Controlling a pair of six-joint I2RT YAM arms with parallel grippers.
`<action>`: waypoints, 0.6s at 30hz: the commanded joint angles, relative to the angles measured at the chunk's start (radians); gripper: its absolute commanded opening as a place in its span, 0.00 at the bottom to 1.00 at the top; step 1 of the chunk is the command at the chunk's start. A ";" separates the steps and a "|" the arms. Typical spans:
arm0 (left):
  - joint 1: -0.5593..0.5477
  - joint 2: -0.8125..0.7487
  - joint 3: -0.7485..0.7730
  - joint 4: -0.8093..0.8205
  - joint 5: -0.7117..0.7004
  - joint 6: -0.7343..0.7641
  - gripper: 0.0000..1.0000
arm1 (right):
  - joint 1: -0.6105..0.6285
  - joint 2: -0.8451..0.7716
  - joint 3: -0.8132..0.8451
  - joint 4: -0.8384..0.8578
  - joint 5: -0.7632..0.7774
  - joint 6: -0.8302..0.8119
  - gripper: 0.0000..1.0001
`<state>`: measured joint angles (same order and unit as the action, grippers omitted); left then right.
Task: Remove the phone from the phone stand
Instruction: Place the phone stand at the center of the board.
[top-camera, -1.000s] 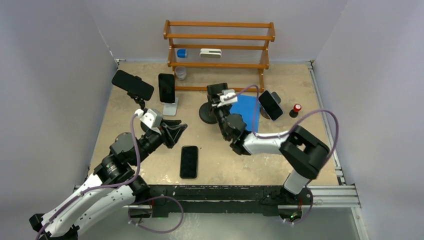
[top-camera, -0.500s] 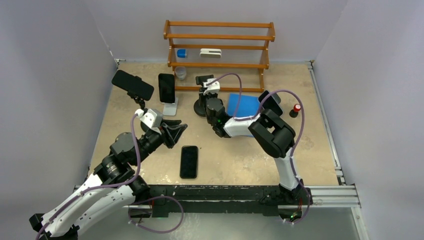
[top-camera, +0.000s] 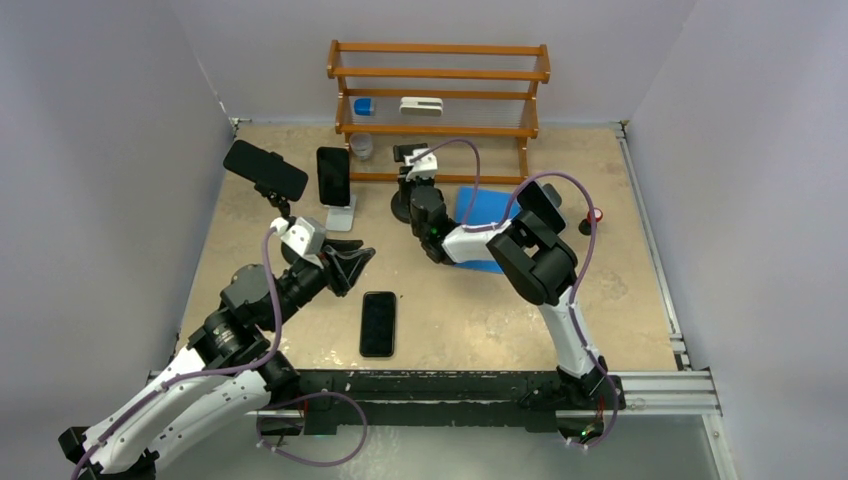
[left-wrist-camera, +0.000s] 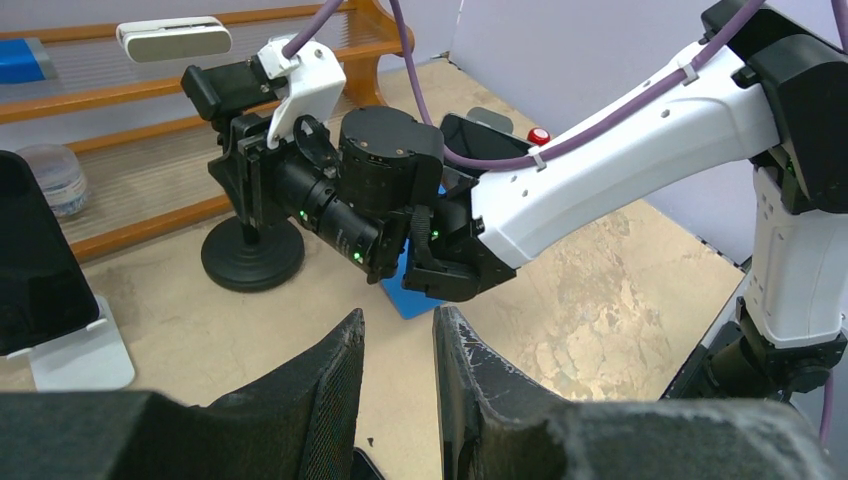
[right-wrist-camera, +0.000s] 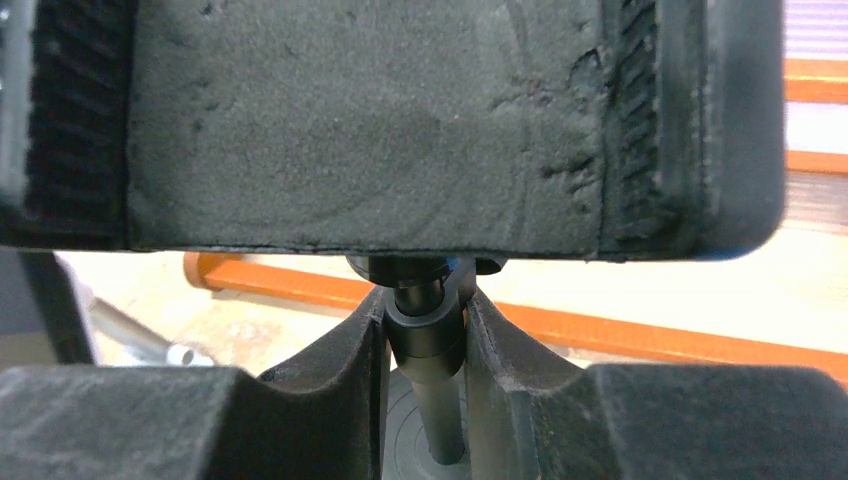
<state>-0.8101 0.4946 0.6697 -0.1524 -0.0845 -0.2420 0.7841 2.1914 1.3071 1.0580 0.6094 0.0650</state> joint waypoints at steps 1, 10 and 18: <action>-0.001 0.007 0.018 0.022 -0.008 0.004 0.29 | -0.021 -0.004 0.082 0.106 -0.004 -0.044 0.00; 0.000 -0.005 0.012 0.031 -0.018 -0.006 0.30 | -0.021 -0.039 0.022 0.096 -0.014 0.010 0.29; 0.000 -0.013 0.011 0.033 -0.009 -0.007 0.30 | -0.020 -0.134 -0.061 0.045 -0.068 0.064 0.71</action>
<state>-0.8101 0.4911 0.6697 -0.1524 -0.0902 -0.2432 0.7647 2.1616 1.2682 1.0668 0.5755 0.0906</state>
